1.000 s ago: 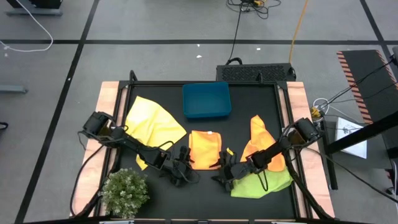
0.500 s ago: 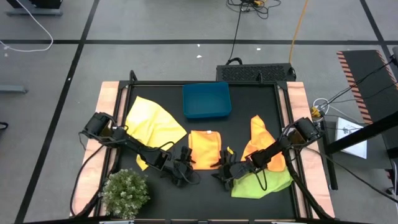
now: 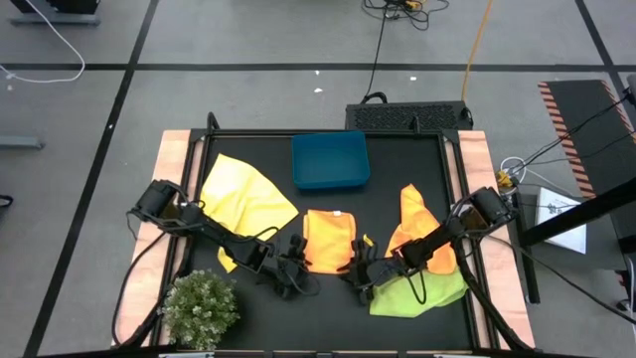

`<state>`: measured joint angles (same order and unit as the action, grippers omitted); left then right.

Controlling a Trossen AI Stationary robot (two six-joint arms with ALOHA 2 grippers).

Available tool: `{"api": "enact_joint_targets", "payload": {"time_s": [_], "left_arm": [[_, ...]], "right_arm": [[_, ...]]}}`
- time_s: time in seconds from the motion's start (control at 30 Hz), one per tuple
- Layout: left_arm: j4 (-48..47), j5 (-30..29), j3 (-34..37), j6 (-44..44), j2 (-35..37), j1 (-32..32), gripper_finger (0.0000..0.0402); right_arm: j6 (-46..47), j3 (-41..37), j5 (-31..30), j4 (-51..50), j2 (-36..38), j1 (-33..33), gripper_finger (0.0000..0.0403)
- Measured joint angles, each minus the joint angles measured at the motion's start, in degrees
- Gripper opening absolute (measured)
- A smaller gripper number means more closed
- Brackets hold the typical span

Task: Fold microfiber towels
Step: Put the folded orange microfiber towel into the blue bin

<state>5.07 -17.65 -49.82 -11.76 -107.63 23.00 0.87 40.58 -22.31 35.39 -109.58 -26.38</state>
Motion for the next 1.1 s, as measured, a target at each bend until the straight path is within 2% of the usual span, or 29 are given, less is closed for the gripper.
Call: {"api": "enact_joint_targets", "payload": {"time_s": [0.17, 0.37, 0.5, 0.67, 0.9, 1.1], "left_arm": [[1.2, -0.2, 0.1, -0.4, 0.0, 0.0, 0.0070], [-1.5, -2.8, 0.5, -1.7, 3.7, -0.3, 0.0052], [-3.6, -6.8, 0.2, -1.2, 9.1, 0.1, 0.0079], [-2.7, -6.9, 0.2, -0.2, 12.7, 0.7, 0.0129], [0.7, -6.4, 0.1, 1.2, 11.7, 1.5, 0.0192], [4.4, -6.4, 0.1, 2.9, 9.2, 1.5, 0.0224]], "right_arm": [[2.3, 0.0, -0.3, 1.0, 0.0, 1.1, 0.0010], [4.9, -0.1, -0.3, 3.4, 0.2, 2.8, 0.0003], [6.3, -0.2, -0.1, 4.2, 0.5, 4.0, 0.0002], [7.7, -0.1, 0.5, 7.4, 0.7, 4.8, 0.0001], [8.0, -0.1, 1.6, 13.7, 1.4, 6.0, 0.0001], [10.6, -0.1, 1.6, 15.8, 1.4, 7.7, 0.0000]]}}
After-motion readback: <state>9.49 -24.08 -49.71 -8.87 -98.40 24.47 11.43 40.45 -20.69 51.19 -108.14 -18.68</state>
